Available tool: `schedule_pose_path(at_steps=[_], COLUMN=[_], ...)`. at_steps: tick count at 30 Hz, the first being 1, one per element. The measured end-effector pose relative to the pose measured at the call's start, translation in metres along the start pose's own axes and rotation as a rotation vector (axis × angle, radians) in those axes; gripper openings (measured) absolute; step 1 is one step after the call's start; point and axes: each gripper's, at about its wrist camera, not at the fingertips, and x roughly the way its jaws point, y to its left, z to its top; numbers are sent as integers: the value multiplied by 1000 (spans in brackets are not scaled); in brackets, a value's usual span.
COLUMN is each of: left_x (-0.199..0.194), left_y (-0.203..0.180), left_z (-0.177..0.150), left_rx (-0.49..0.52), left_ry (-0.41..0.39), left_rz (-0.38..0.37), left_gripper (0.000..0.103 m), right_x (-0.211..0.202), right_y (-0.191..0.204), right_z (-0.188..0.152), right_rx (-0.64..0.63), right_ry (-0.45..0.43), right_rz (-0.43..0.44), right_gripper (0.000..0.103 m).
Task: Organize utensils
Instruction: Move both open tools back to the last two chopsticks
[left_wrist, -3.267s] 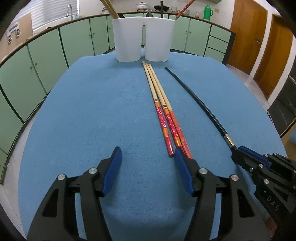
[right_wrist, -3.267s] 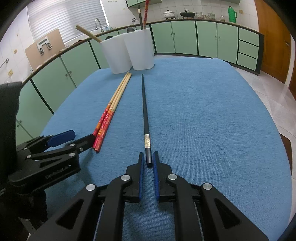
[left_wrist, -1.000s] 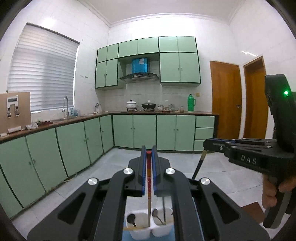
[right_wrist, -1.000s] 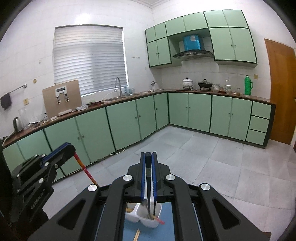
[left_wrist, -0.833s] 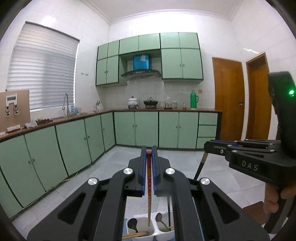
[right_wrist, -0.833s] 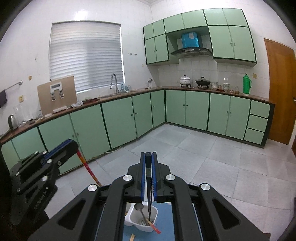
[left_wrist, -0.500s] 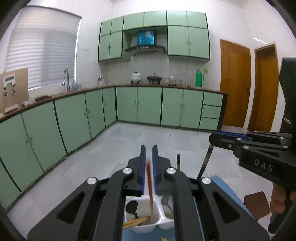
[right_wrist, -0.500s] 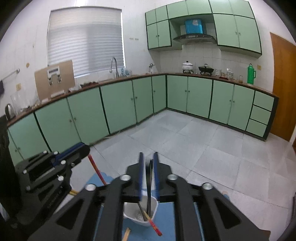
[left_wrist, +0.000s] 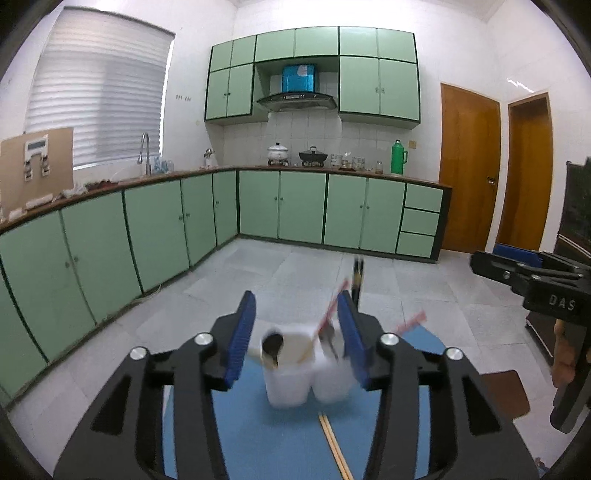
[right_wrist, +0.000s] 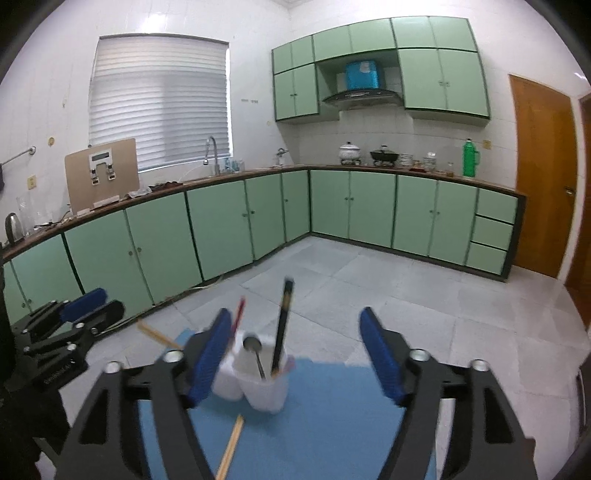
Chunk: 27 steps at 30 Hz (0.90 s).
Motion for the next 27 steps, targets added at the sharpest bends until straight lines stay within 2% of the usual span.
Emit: schedule_pose_path(at_steps=[2,4,8,11,15,21,25,27], left_x=[-13,-23,-31,-35,-36,-34,-36,-36], left_y=[-2,-4,-2,2,7,19,23,23], left_z=[-25,-50,-105,-143,-185,-215,-226,-229], left_rx=[-7,-4,-40,-59,-25,-6,3,8], left_ry=[33,68,181,260,343,419,432,436], left_rz=[-5,3,-11,-5,19,55,79,88], left_gripper=[55,62,68,70,71,71,71,71], right_x=[-16,-29,-39,-41,-37,-28,-21,-18], right_y=[0,-1,-3,-5,2,31,54,63], right_z=[-27,-55,-104,-143,-187,-235,-249,-255], right_rx=[23,53,102,154,175,141,75,34], right_ry=[12,35,110,184,264,349,378,388], right_rz=[-35,-55,-65,-51,-52,-27,-26,-26], right_gripper=[92,96,97,97,97,97,95,91])
